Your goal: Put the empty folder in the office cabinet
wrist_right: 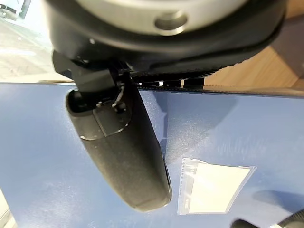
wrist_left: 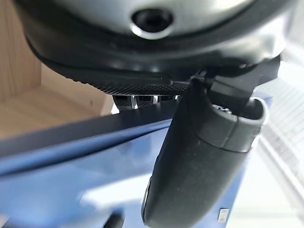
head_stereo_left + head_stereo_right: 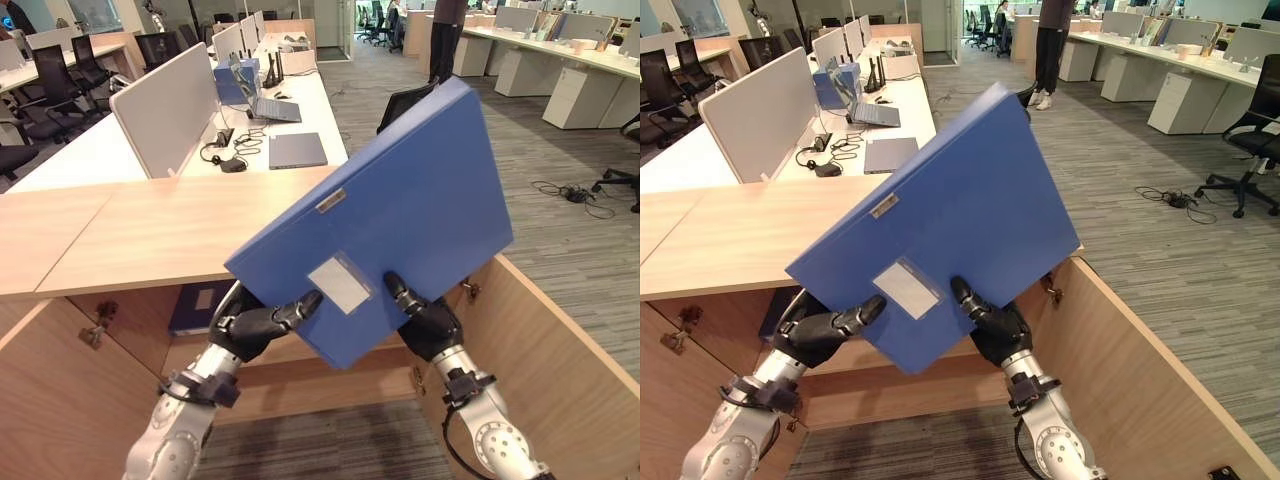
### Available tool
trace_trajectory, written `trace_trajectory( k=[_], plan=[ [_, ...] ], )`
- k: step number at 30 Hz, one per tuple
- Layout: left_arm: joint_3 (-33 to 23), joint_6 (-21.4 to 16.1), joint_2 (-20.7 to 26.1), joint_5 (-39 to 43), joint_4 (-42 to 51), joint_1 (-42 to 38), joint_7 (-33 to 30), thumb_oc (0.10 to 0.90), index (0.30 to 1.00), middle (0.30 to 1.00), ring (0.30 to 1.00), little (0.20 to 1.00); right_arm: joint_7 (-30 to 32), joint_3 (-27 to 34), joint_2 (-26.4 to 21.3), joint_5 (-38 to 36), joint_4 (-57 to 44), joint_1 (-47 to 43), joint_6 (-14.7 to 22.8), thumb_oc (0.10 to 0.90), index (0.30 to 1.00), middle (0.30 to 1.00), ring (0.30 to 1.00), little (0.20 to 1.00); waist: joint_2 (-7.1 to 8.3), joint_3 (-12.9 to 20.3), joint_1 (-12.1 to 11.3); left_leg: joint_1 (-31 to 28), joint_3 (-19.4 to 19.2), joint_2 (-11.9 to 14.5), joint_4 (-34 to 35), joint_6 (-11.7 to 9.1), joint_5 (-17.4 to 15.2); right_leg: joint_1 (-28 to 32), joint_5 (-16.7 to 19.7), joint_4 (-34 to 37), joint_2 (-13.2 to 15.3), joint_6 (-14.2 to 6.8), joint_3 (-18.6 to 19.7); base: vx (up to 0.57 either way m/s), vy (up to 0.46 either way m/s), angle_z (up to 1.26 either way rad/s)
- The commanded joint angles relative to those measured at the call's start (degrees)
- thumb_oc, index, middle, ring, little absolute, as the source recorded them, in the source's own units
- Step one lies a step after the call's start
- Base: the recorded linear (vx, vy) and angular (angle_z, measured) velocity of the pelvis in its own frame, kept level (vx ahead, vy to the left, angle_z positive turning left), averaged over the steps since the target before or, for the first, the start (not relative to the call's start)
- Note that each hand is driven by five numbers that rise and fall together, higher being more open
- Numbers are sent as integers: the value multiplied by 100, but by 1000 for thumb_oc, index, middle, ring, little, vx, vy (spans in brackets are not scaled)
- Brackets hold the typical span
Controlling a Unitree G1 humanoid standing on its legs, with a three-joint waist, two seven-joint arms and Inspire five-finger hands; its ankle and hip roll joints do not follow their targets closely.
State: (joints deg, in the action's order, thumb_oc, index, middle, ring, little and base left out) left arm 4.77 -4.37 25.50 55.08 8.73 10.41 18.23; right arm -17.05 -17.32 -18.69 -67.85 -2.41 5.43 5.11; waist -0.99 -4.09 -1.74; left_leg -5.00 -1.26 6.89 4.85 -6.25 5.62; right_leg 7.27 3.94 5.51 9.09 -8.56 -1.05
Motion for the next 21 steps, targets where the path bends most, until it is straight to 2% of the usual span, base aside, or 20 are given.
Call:
trace_trajectory(
  k=[1, 5, 8, 11, 15, 18, 21],
  plan=[
    [-325, -773, 167, -429, 134, -586, -108, 800, 900, 900, 900, 900, -269, 370, 94, 132, -674, -559, 226, 400, 300, 300, 300, 300, 95, 70, 19, -392, 36, -281, -5, 209, -838, 265, -850, -270, -27, -31, -204, 0, 0, 0],
    [-435, -822, 107, -978, -443, -493, -297, 800, 900, 900, 900, 900, -292, 460, -172, 501, -484, -381, 73, 400, 300, 300, 300, 300, 124, 59, 37, -353, 26, -298, -2, 218, -843, 209, -856, -325, -5, -47, -201, 0, 8, 0],
    [-495, -834, 146, -1759, -1279, -358, -272, 800, 900, 900, 900, 900, -515, 667, -535, 844, -484, -214, -113, 400, 300, 300, 300, 300, 147, 64, 69, -348, 9, -305, 14, 223, -849, 179, -858, -341, 13, -75, -195, 0, 0, 0],
    [-489, -816, 149, -1985, -1628, -292, -261, 800, 900, 900, 900, 900, -606, 732, -659, 869, -555, -180, -154, 400, 300, 300, 300, 300, 151, 61, 80, -353, -4, -299, 15, 223, -854, 171, -852, -342, 20, -85, -178, 0, 0, 0],
    [-316, -707, 202, -3172, -2959, -108, -139, 800, 900, 900, 900, 900, -919, 955, -1400, 1774, -661, -46, -351, 400, 300, 300, 300, 300, 126, 32, 154, -351, -37, -301, 15, 230, -867, 114, -826, -355, 33, -111, -151, 0, -1, -1],
    [-154, -703, 138, -3634, -3527, -92, -98, 800, 900, 900, 900, 900, -916, 997, -1442, 2089, -572, 17, -354, 400, 300, 300, 300, 300, 101, 22, 179, -349, -53, -300, 15, 236, -872, 98, -821, -358, 39, -120, -139, -1, 4, -1],
    [99, -689, -23, -4379, -4450, -174, -174, 800, 900, 900, 900, 900, -807, 972, -1230, 2335, -192, 26, -287, 400, 300, 300, 300, 300, 71, 24, 220, -358, -79, -297, 15, 243, -884, 76, -814, -365, 40, -119, -135, 6, 13, -7]
  ],
)
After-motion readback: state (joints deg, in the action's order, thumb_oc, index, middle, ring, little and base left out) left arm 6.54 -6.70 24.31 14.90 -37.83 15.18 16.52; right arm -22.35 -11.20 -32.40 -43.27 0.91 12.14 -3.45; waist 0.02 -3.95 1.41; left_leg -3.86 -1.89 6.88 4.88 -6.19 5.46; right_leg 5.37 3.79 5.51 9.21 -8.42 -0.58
